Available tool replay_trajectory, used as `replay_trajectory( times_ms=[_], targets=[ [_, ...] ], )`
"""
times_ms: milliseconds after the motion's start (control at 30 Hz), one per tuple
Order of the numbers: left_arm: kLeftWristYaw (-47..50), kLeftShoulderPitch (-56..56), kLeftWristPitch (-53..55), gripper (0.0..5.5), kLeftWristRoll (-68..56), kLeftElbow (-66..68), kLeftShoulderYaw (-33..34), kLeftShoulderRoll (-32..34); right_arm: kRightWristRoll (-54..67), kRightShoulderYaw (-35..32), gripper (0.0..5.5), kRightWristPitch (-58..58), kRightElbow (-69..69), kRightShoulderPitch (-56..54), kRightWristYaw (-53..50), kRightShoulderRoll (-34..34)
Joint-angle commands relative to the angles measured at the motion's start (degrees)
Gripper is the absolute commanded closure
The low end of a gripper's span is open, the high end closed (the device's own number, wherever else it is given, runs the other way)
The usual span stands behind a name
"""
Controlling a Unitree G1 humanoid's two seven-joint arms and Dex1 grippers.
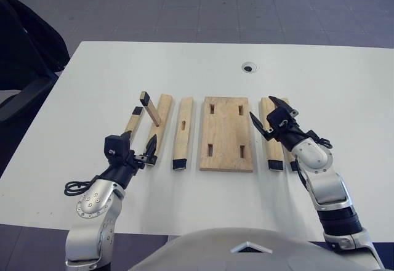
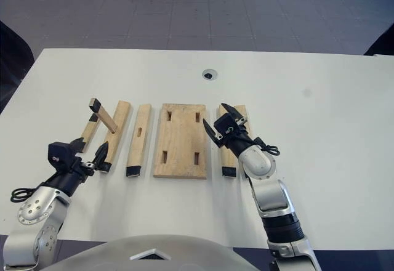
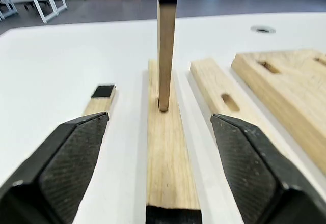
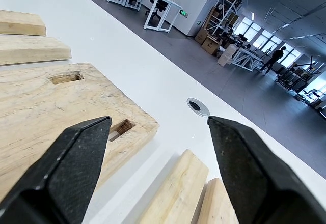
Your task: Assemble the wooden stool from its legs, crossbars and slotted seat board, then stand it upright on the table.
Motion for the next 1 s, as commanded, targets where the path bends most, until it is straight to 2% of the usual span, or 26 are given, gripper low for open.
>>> replay_trajectory(
  times_ms=[33,267,567,733,800,867,1000],
  targets=[
    [0.6,0.3,-0.2,1.77,2.1,5.0,-1.9,-0.9,-0.4,0.1,2.03,0.4,0.3,-1.2,0.3,-0.3],
    [0.7,0.2,-0.3,1.77,3.0,8.7,-2.9,-2.3,-0.4,0.0,2.03,0.4,0.2,-1.1,0.3,-0.4],
    [0.0,0.4,-1.1,3.26,3.0,9.3,-3.0,-2.9,-0.5,0.1,2.03,0.4,0.1,-1.0,0.2,-0.3],
    [-0.1,-1.7,-1.3,3.43,1.8,9.2,-1.5,-3.1,-0.6,0.1,2.03,0.5,0.1,-1.0,0.1,-0.1],
    [-0.3,-4.5,-1.3,3.43,0.0,8.6,0.1,-3.0,-0.6,0.0,2.03,0.5,0.3,-1.1,0.0,-0.1],
    [-0.4,-11.9,0.0,3.43,-4.9,7.5,3.4,-2.7,0.3,-0.7,2.03,1.1,0.8,-1.6,0.0,0.2],
    [-1.8,-27.8,9.6,3.44,-21.4,6.9,9.2,-0.4,9.8,-6.5,2.03,8.8,2.3,-4.8,1.3,3.5]
  ],
)
